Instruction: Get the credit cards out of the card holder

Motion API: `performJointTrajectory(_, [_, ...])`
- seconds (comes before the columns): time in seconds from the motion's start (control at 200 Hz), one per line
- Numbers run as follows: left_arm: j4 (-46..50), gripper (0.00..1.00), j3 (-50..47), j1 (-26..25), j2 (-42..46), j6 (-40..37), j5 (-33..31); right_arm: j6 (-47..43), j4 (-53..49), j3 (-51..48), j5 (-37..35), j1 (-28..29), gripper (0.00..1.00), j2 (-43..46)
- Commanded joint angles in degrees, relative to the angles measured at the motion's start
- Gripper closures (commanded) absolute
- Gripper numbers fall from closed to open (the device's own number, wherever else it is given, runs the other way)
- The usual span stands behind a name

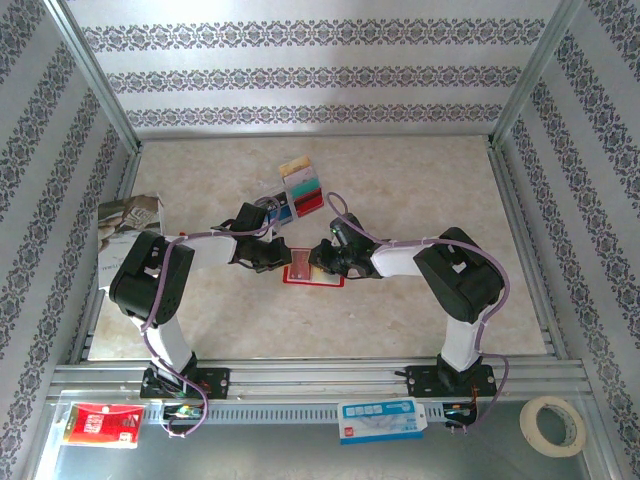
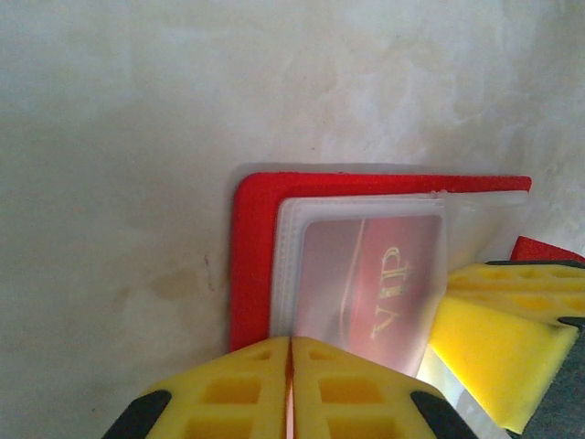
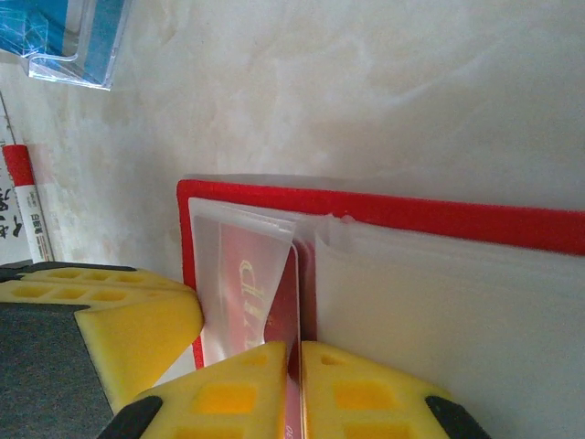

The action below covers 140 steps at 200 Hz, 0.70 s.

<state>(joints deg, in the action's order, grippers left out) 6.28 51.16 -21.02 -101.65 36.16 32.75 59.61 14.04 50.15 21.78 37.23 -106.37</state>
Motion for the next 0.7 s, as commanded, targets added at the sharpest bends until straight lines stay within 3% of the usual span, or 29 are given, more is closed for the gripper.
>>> performJointTrajectory(0.0, [3.79,0.91,0.22,-0.85,-2.1,-1.21,-1.93,-1.26,1.47,0.85,1.9,0.34,0.87,-1.04])
performJointTrajectory(0.35, [4.68,0.8,0.66,-0.8,-0.77,-1.53,-3.04,-2.63,-1.37,-1.17,-2.9,-0.84,0.99,2.55])
performJointTrajectory(0.694, [6.84,0.76,1.88,-0.82,4.58,-5.78,-3.36,-2.5,-2.46,-3.15,-4.75,-1.16,1.0,5.31])
